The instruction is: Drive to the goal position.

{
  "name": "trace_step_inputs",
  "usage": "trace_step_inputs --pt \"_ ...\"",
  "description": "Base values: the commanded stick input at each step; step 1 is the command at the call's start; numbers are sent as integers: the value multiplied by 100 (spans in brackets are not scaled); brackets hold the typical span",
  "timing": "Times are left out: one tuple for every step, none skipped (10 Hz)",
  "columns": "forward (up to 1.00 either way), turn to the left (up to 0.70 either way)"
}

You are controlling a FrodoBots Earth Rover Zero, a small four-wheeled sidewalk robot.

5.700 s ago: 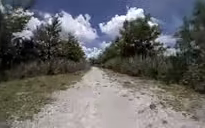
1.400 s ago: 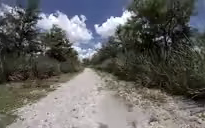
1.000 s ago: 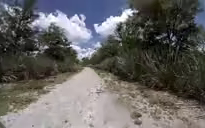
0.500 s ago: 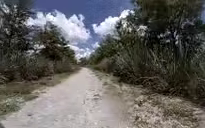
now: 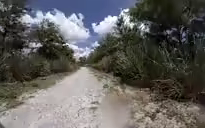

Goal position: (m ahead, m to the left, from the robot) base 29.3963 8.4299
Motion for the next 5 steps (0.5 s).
trace_step_inputs --pt "70 2" --pt "70 0" --pt "70 0" --pt "70 0" --pt "70 0"
